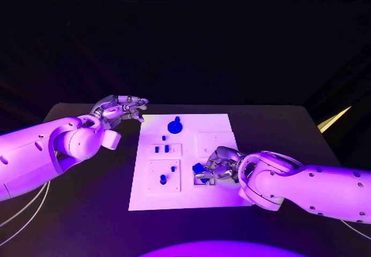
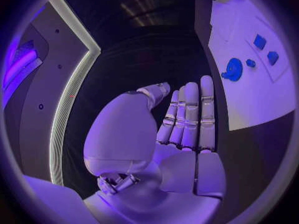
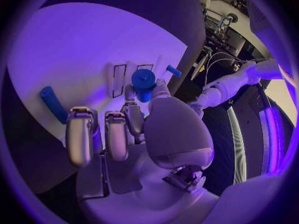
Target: Assemble the parts on the task board
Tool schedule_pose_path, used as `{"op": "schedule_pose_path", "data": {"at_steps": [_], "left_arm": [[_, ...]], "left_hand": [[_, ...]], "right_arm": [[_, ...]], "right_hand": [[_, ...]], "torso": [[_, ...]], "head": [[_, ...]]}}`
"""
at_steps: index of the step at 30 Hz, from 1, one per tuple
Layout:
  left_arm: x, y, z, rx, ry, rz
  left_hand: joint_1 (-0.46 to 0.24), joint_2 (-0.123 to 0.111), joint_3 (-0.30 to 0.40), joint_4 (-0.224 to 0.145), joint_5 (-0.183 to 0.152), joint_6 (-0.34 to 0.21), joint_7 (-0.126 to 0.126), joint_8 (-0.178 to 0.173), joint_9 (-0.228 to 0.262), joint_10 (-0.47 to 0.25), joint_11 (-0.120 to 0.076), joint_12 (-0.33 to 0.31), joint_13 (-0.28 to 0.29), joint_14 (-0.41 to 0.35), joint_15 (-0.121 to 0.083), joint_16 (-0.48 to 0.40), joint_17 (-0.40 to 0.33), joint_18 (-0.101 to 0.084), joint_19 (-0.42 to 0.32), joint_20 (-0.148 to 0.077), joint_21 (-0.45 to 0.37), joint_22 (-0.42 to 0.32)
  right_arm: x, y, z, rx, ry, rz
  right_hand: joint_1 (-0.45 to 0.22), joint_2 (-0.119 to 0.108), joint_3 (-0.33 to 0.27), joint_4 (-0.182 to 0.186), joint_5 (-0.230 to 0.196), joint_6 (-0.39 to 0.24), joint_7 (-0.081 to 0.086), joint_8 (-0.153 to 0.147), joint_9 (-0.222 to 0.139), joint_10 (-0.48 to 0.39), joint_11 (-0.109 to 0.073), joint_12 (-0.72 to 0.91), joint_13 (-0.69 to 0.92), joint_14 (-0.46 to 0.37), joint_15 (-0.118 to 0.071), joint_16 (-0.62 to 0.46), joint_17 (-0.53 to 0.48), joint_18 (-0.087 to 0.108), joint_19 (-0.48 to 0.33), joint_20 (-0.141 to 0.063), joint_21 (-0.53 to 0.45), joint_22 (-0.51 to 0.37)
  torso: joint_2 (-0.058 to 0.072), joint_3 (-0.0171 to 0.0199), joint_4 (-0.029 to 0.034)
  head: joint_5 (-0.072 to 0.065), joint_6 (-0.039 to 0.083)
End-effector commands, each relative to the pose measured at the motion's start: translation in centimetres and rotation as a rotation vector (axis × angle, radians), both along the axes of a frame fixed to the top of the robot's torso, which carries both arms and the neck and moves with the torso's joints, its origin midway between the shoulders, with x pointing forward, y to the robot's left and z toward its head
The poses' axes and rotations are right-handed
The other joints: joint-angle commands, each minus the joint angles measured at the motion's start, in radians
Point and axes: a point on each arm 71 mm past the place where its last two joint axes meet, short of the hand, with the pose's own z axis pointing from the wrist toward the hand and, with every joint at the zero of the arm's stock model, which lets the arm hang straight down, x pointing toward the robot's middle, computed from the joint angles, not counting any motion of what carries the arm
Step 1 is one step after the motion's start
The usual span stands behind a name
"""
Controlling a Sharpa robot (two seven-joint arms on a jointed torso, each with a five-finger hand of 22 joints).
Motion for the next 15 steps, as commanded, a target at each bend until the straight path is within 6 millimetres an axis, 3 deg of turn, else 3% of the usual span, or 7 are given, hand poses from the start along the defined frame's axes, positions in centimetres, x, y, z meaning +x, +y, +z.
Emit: {"op": "schedule_pose_path", "data": {"at_steps": [1, 7, 15], "left_arm": [[-0.03, -0.15, 0.08, -0.004, -0.001, -0.005], [-0.04, -0.07, 0.08, -0.003, 0.000, -0.004], [-0.05, -0.04, 0.07, -0.002, 0.001, -0.004]], "left_hand": [[-0.012, 0.015, -0.003, 0.002, -0.005, -0.021, 0.002, 0.006, -0.008, -0.003, 0.004, -0.006, -0.010, 0.007, 0.003, -0.015, -0.010, 0.005, 0.020, 0.004, -0.006, -0.011], [-0.012, 0.015, -0.003, 0.002, -0.005, -0.021, 0.002, 0.006, -0.008, -0.003, 0.004, -0.006, -0.010, 0.007, 0.003, -0.015, -0.010, 0.005, 0.020, 0.004, -0.006, -0.011], [-0.012, 0.015, -0.003, 0.002, -0.005, -0.021, 0.002, 0.006, -0.008, -0.003, 0.004, -0.006, -0.010, 0.007, 0.003, -0.015, -0.010, 0.005, 0.020, 0.004, -0.006, -0.011]], "right_arm": [[0.01, -0.24, -0.29, -0.014, 0.001, -0.005], [-0.05, -0.20, -0.26, -0.020, -0.001, 0.001], [-0.18, 0.06, -0.14, -0.018, -0.010, 0.017]], "right_hand": [[0.002, 0.045, -0.026, -0.001, 0.004, 0.027, -0.011, 0.039, 0.025, 0.052, -0.021, -0.003, 0.007, 0.094, -0.013, 0.015, 0.210, -0.023, 0.094, -0.006, 0.015, 0.245], [-0.032, 0.055, -0.052, -0.002, 0.003, 0.031, -0.014, 0.043, 0.036, 0.054, -0.023, -0.003, 0.011, 0.094, -0.015, 0.016, 0.212, -0.024, 0.094, -0.008, 0.017, 0.246], [-0.081, 0.047, -0.114, -0.001, 0.002, 0.031, -0.016, 0.047, 0.053, 0.055, -0.025, -0.010, 0.012, 0.094, -0.016, 0.015, 0.212, -0.023, 0.094, -0.010, 0.015, 0.245]], "torso": [[0.000, -0.0001, 0.0002], [0.000, 0.0007, 0.0006], [0.001, 0.0008, -0.0003]], "head": [[0.000, 0.000], [-0.001, -0.002], [0.000, -0.003]]}}
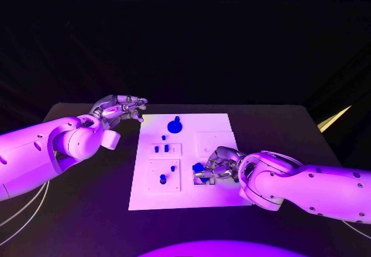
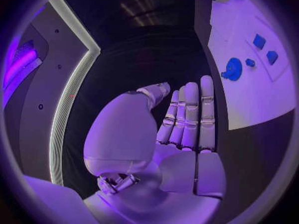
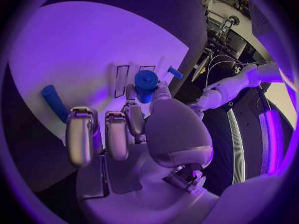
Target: Assemble the parts on the task board
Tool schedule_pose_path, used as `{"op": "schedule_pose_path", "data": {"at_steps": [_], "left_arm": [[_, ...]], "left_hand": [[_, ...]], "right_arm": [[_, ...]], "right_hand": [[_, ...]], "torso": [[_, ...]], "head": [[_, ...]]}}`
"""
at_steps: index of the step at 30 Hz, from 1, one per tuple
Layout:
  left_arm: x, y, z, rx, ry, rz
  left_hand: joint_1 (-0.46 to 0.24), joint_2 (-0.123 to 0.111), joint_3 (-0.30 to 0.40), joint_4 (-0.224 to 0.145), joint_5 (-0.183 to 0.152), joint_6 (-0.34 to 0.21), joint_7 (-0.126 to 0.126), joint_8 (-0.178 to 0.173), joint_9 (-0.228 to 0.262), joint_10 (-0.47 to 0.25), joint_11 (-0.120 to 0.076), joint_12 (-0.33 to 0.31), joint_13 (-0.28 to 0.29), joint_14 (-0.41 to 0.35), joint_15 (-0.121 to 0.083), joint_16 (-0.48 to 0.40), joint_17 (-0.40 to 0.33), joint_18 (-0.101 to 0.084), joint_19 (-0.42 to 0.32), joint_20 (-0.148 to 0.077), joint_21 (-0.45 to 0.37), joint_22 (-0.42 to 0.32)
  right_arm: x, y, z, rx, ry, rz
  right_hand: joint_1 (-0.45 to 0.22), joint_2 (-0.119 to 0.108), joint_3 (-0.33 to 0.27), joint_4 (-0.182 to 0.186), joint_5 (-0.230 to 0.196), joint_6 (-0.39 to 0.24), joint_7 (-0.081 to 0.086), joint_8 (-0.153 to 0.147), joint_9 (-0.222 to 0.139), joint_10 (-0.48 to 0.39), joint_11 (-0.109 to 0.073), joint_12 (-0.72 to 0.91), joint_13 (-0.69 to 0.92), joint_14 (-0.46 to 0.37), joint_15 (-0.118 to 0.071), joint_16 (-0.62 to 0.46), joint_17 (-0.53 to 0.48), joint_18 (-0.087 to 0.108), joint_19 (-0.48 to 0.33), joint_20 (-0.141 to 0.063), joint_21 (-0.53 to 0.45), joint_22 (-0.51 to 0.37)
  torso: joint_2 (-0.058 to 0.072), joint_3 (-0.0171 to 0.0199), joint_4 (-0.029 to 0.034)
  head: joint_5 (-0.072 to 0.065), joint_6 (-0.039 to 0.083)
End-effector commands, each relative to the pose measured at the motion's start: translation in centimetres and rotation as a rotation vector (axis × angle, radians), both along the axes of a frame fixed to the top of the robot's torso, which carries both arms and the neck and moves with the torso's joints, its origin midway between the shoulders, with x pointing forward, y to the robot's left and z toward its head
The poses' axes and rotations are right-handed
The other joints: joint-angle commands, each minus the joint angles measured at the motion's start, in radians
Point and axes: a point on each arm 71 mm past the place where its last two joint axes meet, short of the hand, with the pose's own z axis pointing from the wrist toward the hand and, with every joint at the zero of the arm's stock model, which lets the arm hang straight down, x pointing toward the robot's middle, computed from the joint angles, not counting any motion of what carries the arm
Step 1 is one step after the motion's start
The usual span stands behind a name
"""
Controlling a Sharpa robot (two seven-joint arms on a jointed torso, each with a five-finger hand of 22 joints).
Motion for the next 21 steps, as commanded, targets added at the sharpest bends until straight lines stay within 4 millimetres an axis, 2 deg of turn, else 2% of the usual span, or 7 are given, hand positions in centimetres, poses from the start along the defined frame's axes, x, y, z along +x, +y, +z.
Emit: {"op": "schedule_pose_path", "data": {"at_steps": [1, 7, 8, 13, 21], "left_arm": [[-0.03, -0.16, 0.08, -0.004, -0.001, -0.006], [-0.03, -0.16, 0.08, -0.004, -0.001, -0.006], [-0.03, -0.14, 0.08, -0.004, -0.001, -0.006], [-0.03, -0.10, 0.08, -0.003, 0.000, -0.005], [-0.04, -0.03, 0.08, -0.003, 0.000, -0.004]], "left_hand": [[-0.012, 0.015, -0.003, 0.002, -0.005, -0.020, 0.000, 0.006, -0.008, -0.003, 0.004, -0.006, -0.010, 0.007, 0.003, -0.015, -0.010, 0.006, 0.020, 0.004, -0.006, -0.011], [-0.012, 0.015, -0.004, 0.005, -0.005, -0.020, 0.000, 0.006, -0.008, -0.004, 0.003, -0.005, -0.011, 0.007, 0.004, -0.015, -0.010, 0.006, 0.023, 0.004, -0.009, -0.014], [-0.012, 0.015, -0.004, 0.005, -0.005, -0.020, 0.000, 0.006, -0.008, -0.004, 0.003, -0.005, -0.011, 0.007, 0.004, -0.015, -0.010, 0.006, 0.023, 0.004, -0.009, -0.014], [-0.013, 0.016, -0.004, 0.007, -0.005, -0.020, 0.000, 0.007, -0.009, -0.004, 0.004, -0.005, -0.011, 0.007, 0.004, -0.016, -0.010, 0.006, 0.023, 0.004, -0.010, -0.014], [-0.013, 0.016, -0.004, 0.007, -0.005, -0.020, 0.000, 0.007, -0.009, -0.004, 0.004, -0.005, -0.011, 0.007, 0.004, -0.016, -0.010, 0.006, 0.023, 0.004, -0.010, -0.014]], "right_arm": [[-0.12, 0.13, -0.04, 0.000, -0.002, 0.010], [-0.18, 0.33, 0.10, 0.007, -0.015, 0.018], [-0.19, 0.35, 0.13, 0.008, -0.018, 0.020], [-0.21, 0.34, 0.21, 0.007, -0.029, 0.024], [-0.32, 0.15, 0.34, 0.004, -0.040, 0.031]], "right_hand": [[-0.028, 0.013, -0.058, 0.002, 0.002, 0.019, -0.004, 0.035, 0.031, 0.046, -0.016, -0.011, -0.009, 0.100, -0.009, 0.015, 0.212, -0.023, 0.093, -0.010, 0.014, 0.245], [-0.085, -0.003, -0.072, 0.004, 0.005, 0.017, -0.005, 0.036, 0.041, 0.046, -0.016, -0.017, -0.008, 0.100, -0.009, 0.014, 0.211, -0.023, 0.093, -0.010, 0.014, 0.245], [-0.104, -0.014, -0.063, 0.005, 0.006, 0.016, -0.004, 0.036, 0.045, 0.046, -0.016, -0.019, -0.008, 0.100, -0.009, 0.014, 0.211, -0.023, 0.093, -0.010, 0.013, 0.244], [-0.143, -0.037, -0.026, 0.005, 0.007, 0.015, -0.004, 0.035, 0.052, 0.046, -0.016, -0.022, -0.007, 0.100, -0.009, 0.013, 0.210, -0.023, 0.093, -0.010, 0.014, 0.245], [-0.146, -0.040, -0.014, 0.004, 0.008, 0.015, -0.004, 0.035, 0.054, 0.046, -0.016, -0.022, -0.005, 0.100, -0.009, 0.014, 0.211, -0.023, 0.093, -0.010, 0.013, 0.244]], "torso": [[0.000, -0.0002, -0.0004], [0.000, -0.0003, 0.0007], [0.000, -0.0003, 0.0003], [0.000, -0.0006, -0.0002], [0.000, -0.0001, -0.0003]], "head": [[0.000, -0.001], [0.001, -0.002], [0.001, -0.002], [0.001, -0.001], [0.001, -0.002]]}}
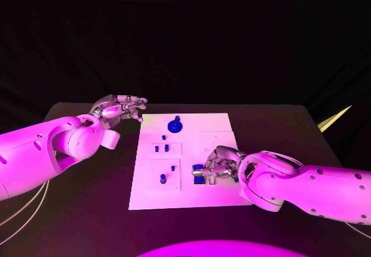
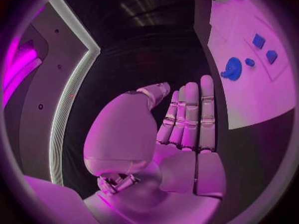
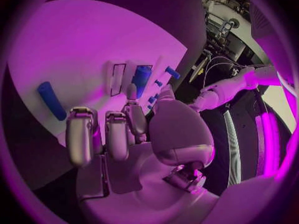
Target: Assemble the parts on the task board
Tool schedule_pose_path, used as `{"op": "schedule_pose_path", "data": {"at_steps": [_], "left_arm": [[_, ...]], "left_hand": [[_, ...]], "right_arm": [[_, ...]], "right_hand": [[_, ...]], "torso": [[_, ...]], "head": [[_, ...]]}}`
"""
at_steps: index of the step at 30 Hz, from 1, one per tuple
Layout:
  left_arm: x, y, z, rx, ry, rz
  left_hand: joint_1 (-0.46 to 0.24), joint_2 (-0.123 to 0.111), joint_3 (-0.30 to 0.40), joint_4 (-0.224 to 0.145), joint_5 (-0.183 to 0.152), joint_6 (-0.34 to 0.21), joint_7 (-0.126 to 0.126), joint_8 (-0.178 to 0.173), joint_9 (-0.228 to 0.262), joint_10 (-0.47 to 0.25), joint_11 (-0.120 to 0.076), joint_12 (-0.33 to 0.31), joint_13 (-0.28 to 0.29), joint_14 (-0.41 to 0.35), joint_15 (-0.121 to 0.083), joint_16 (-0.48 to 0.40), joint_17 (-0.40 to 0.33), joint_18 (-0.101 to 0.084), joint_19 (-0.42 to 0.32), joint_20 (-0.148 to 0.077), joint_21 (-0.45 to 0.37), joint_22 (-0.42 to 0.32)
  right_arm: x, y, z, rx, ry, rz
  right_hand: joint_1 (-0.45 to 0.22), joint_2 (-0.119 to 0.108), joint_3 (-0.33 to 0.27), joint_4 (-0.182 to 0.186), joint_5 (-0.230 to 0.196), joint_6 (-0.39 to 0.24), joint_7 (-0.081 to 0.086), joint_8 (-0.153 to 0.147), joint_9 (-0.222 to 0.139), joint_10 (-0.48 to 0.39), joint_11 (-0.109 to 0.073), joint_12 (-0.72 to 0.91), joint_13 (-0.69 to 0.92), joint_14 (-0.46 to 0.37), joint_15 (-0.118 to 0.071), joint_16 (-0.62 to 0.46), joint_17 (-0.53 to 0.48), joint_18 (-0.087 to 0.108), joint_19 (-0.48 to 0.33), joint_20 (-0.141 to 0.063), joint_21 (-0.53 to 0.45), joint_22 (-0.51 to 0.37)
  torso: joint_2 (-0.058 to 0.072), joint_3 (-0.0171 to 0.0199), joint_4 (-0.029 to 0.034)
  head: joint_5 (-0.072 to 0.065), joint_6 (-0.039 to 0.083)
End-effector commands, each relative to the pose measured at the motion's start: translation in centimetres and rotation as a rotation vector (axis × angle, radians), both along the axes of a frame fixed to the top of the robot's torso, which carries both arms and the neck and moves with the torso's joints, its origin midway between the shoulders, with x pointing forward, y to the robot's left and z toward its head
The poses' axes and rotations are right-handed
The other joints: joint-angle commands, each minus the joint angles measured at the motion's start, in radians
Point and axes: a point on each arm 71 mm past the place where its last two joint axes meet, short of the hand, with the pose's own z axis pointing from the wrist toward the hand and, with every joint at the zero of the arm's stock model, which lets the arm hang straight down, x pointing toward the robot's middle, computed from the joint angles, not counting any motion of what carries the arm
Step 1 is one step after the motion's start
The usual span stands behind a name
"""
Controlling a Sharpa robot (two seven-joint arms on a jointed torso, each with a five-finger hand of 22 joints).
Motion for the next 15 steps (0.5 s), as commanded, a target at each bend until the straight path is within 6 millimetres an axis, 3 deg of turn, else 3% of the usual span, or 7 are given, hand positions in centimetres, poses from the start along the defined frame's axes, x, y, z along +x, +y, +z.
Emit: {"op": "schedule_pose_path", "data": {"at_steps": [1, 7, 13, 15], "left_arm": [[0.0, -0.1, 0.1, -0.003, -0.002, -0.005], [0.0, -0.1, 0.1, -0.003, -0.002, -0.002], [0.0, 0.1, 0.1, -0.002, -0.004, 0.003], [0.0, 0.1, 0.1, -0.001, -0.004, 0.004]], "left_hand": [[-0.013, 0.016, -0.004, 0.006, -0.005, -0.011, 0.002, 0.007, -0.008, -0.004, 0.004, -0.005, -0.011, 0.007, 0.004, -0.016, -0.010, 0.006, 0.018, -0.001, -0.010, -0.013], [-0.013, 0.016, -0.004, 0.006, -0.005, -0.011, 0.002, 0.007, -0.008, -0.004, 0.004, -0.005, -0.011, 0.007, 0.004, -0.016, -0.010, 0.006, 0.018, -0.001, -0.010, -0.013], [-0.013, 0.016, -0.004, 0.006, -0.005, -0.011, 0.002, 0.007, -0.008, -0.004, 0.004, -0.005, -0.011, 0.007, 0.004, -0.016, -0.010, 0.006, 0.018, -0.001, -0.010, -0.013], [-0.013, 0.016, -0.004, 0.006, -0.005, -0.011, 0.002, 0.007, -0.008, -0.004, 0.004, -0.005, -0.011, 0.007, 0.004, -0.016, -0.010, 0.006, 0.018, -0.001, -0.010, -0.013]], "right_arm": [[-0.1, -0.1, 0.1, -0.001, -0.005, 0.008], [-0.4, -1.2, 0.5, 0.007, -0.028, -0.005], [0.1, -3.9, 2.2, 0.021, -0.105, -0.049], [0.3, -5.1, 2.9, 0.015, -0.132, -0.066]], "right_hand": [[-0.017, -0.003, 0.024, 0.003, 0.007, 0.008, 0.002, 0.020, 0.015, 0.034, -0.007, -0.008, 0.023, 0.096, -0.004, 0.014, 0.211, -0.023, 0.093, -0.010, 0.015, 0.245], [0.014, 0.013, 0.039, 0.000, 0.005, 0.007, 0.002, 0.018, 0.019, 0.036, -0.007, -0.006, 0.027, 0.096, -0.004, 0.014, 0.212, -0.023, 0.093, -0.010, 0.014, 0.245], [0.130, 0.011, 0.031, -0.006, 0.003, -0.023, 0.013, -0.008, 0.018, 0.029, 0.002, -0.019, 0.025, 0.095, 0.002, 0.011, 0.208, -0.023, 0.092, -0.005, 0.014, 0.245], [0.167, 0.007, 0.028, -0.008, 0.003, -0.034, 0.018, -0.021, 0.016, 0.027, 0.006, -0.023, 0.025, 0.095, 0.006, 0.011, 0.208, -0.023, 0.092, -0.002, 0.012, 0.244]], "torso": [[-0.001, 0.0000, -0.0006], [-0.002, 0.0007, -0.0008], [-0.002, -0.0001, -0.0038], [-0.002, -0.0012, -0.0016]], "head": [[0.000, 0.001], [0.000, 0.003], [-0.005, 0.005], [-0.012, 0.007]]}}
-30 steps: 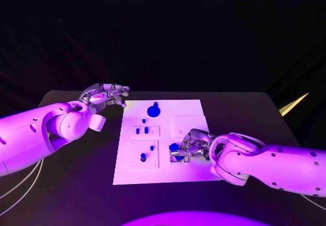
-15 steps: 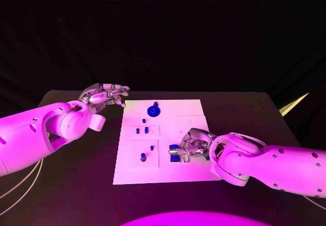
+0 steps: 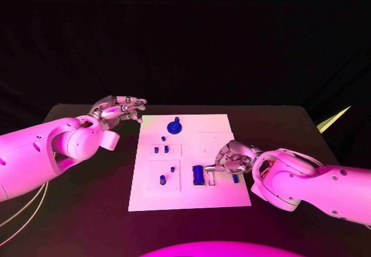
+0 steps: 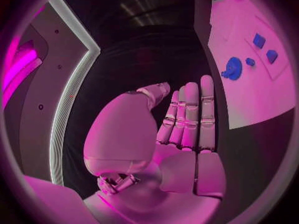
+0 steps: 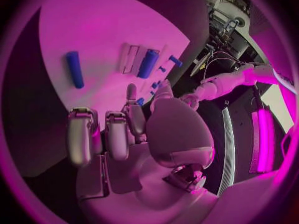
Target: Assemble the parts on the task board
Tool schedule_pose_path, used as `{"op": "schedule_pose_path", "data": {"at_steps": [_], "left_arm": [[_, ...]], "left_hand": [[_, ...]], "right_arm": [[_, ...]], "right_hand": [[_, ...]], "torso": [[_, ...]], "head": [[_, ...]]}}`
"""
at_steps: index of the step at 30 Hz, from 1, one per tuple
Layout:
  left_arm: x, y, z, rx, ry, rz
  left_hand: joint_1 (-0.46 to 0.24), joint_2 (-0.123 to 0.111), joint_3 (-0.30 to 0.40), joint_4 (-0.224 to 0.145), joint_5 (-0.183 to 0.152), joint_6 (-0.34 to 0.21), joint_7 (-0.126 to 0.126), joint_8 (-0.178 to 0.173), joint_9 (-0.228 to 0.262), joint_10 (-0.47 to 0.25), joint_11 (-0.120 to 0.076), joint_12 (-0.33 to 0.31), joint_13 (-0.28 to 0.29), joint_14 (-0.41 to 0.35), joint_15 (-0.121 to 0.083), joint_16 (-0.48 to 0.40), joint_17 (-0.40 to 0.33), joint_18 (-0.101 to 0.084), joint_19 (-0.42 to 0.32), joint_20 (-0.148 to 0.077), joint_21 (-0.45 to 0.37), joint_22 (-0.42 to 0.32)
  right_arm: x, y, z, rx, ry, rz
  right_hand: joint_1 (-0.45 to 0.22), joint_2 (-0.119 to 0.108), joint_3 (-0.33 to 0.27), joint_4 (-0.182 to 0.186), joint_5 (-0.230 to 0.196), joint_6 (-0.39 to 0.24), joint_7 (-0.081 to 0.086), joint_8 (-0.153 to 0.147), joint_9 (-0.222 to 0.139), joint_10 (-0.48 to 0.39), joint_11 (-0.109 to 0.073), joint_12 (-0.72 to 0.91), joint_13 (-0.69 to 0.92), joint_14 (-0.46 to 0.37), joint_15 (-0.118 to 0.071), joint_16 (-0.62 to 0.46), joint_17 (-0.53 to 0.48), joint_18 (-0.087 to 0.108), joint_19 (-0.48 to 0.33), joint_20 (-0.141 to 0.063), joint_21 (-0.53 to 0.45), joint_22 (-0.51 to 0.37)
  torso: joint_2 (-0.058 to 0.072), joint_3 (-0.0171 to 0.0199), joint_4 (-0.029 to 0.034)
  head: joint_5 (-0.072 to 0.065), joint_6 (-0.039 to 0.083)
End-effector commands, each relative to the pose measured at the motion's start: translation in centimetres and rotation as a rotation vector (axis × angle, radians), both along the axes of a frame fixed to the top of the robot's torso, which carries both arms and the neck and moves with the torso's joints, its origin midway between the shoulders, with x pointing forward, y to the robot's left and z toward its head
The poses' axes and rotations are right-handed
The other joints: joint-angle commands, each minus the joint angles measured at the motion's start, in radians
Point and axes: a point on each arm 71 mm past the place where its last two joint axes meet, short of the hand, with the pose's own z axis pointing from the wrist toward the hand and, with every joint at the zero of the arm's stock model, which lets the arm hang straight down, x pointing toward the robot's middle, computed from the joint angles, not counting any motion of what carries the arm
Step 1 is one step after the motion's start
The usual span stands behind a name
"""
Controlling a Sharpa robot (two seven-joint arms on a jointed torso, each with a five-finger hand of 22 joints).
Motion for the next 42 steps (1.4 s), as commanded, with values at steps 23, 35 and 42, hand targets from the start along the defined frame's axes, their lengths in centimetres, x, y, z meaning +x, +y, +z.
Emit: {"op": "schedule_pose_path", "data": {"at_steps": [23, 35, 42], "left_arm": [[-0.1, -0.2, 0.1, -0.004, -0.004, -0.003], [-0.1, -0.1, 0.1, -0.004, -0.004, -0.002], [-0.1, 0.0, 0.1, -0.004, -0.004, -0.003]], "left_hand": [[-0.012, 0.016, -0.005, 0.008, -0.005, -0.012, 0.002, 0.007, -0.009, -0.004, 0.004, -0.004, -0.011, 0.008, 0.004, -0.016, -0.010, 0.006, 0.014, 0.004, -0.012, -0.015], [-0.012, 0.016, -0.005, 0.008, -0.005, -0.012, 0.002, 0.007, -0.009, -0.004, 0.004, -0.004, -0.011, 0.008, 0.004, -0.016, -0.010, 0.006, 0.014, 0.004, -0.012, -0.015], [-0.012, 0.016, -0.005, 0.008, -0.005, -0.012, 0.002, 0.007, -0.009, -0.004, 0.004, -0.004, -0.011, 0.008, 0.004, -0.016, -0.010, 0.006, 0.014, 0.004, -0.012, -0.015]], "right_arm": [[-0.5, -5.8, -1.6, -0.153, 0.011, -0.067], [-0.5, -5.2, -3.2, -0.179, 0.046, -0.055], [-0.6, -4.5, -4.0, -0.186, 0.056, -0.037]], "right_hand": [[0.131, -0.010, 0.047, -0.008, 0.006, 0.000, 0.001, -0.030, 0.008, 0.017, -0.001, -0.013, 0.019, 0.096, 0.009, 0.014, 0.216, -0.024, 0.093, 0.002, 0.022, 0.246], [0.136, -0.010, 0.049, -0.007, 0.006, 0.007, -0.001, -0.028, 0.009, 0.017, -0.002, -0.014, 0.018, 0.096, 0.008, 0.013, 0.215, -0.024, 0.093, 0.002, 0.021, 0.246], [0.176, -0.003, 0.063, -0.012, 0.007, 0.016, -0.004, -0.033, 0.006, 0.018, -0.005, -0.015, 0.020, 0.096, 0.005, 0.014, 0.217, -0.024, 0.093, -0.001, 0.023, 0.247]], "torso": [[0.002, -0.0009, 0.0007], [0.003, -0.0002, -0.0009], [0.003, -0.0004, -0.0006]], "head": [[-0.024, 0.003], [-0.020, -0.002], [-0.017, -0.005]]}}
